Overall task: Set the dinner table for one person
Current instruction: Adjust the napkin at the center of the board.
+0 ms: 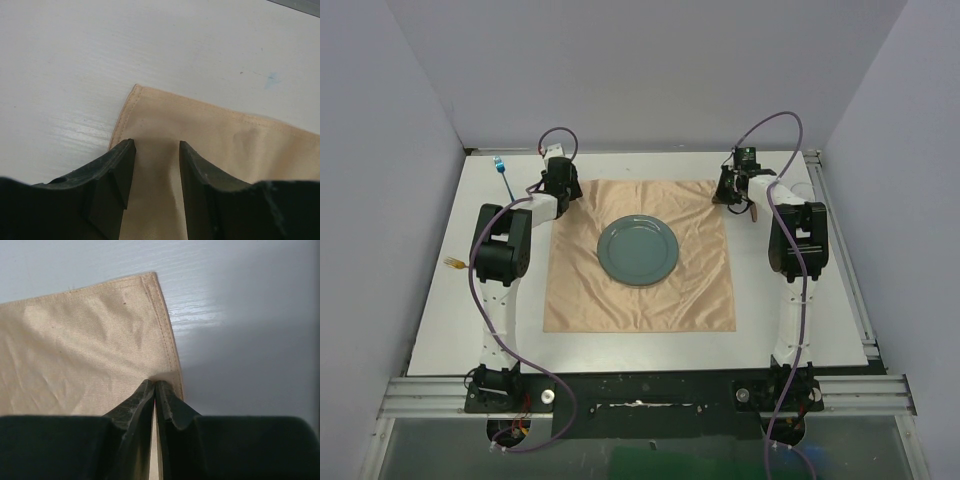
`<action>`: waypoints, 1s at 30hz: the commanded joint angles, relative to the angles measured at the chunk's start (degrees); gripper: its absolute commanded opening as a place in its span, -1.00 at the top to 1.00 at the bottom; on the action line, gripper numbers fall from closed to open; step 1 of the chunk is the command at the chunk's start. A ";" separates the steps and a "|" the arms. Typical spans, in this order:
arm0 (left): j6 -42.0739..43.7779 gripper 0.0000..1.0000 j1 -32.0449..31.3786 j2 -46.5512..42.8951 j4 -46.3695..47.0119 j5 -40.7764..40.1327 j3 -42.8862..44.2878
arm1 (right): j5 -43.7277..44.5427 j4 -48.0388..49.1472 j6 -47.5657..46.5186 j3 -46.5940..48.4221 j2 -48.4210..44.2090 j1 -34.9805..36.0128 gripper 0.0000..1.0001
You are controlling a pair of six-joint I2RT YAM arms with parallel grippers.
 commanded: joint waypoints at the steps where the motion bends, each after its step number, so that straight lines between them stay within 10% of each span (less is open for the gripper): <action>1: 0.47 0.22 -0.17 -0.88 -5.12 1.72 0.17 | 5.78 -4.37 -0.96 1.47 0.62 -0.31 0.82; 30: 0.59 0.22 -1.42 0.18 -7.90 1.84 2.92 | 7.48 -5.86 -1.69 2.31 0.72 -3.41 0.82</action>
